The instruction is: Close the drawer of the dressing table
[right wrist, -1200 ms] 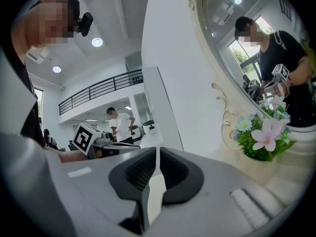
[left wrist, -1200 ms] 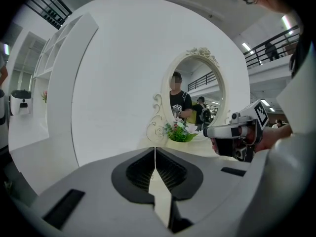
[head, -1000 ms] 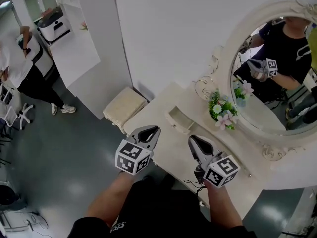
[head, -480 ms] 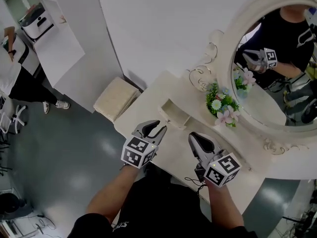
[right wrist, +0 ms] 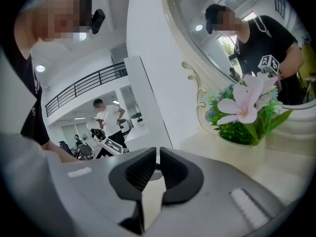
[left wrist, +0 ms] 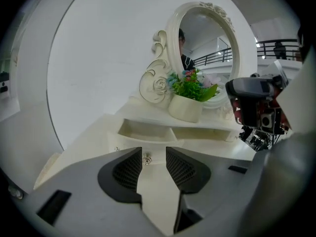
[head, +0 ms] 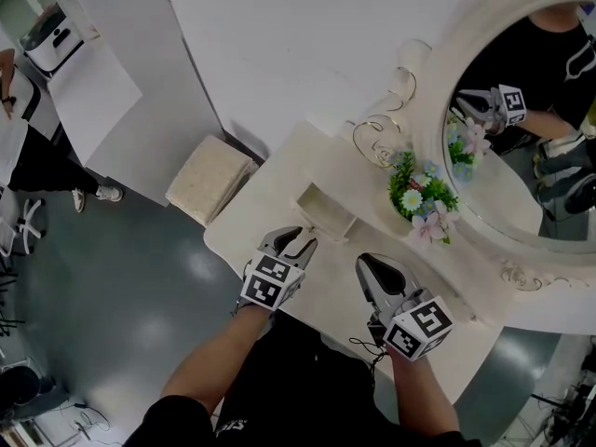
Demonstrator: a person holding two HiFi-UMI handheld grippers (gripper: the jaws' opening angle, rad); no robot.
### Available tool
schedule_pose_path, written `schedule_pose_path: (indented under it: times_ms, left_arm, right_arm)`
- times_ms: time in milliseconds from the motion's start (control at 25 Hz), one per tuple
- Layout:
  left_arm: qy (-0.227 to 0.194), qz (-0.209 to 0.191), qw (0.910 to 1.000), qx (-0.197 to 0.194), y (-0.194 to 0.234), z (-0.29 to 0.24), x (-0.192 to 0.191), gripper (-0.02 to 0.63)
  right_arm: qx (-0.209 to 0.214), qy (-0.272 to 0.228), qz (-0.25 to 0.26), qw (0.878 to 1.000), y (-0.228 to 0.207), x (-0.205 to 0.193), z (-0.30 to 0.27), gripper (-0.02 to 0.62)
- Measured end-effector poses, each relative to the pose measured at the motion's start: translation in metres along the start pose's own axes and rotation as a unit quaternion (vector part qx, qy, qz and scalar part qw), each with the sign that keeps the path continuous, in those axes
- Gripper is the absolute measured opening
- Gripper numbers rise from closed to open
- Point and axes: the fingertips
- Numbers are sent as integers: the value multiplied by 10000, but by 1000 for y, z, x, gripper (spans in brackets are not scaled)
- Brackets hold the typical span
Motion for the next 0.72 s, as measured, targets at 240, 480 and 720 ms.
schedule_pose_path:
  times_ms: [240, 480, 720]
  left_arm:
    - [340, -32, 9994, 71, 6, -22, -16, 150]
    - [597, -51, 9980, 186, 17, -40, -28, 150]
    - [798, -51, 9966, 186, 20, -46, -33, 149]
  right_arm:
    - [-59, 57, -175, 9998, -5, -8, 4, 34]
    - [-121, 96, -272, 9995, -6, -13, 7, 32]
    - [-189, 91, -288, 9994, -4, -10, 12, 32]
Point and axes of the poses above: the fingertips, and each gripper's own axes: z backward along the fingers, y to its left, x out of its top, and after that the axes turned 8 degrees about z, right-handed
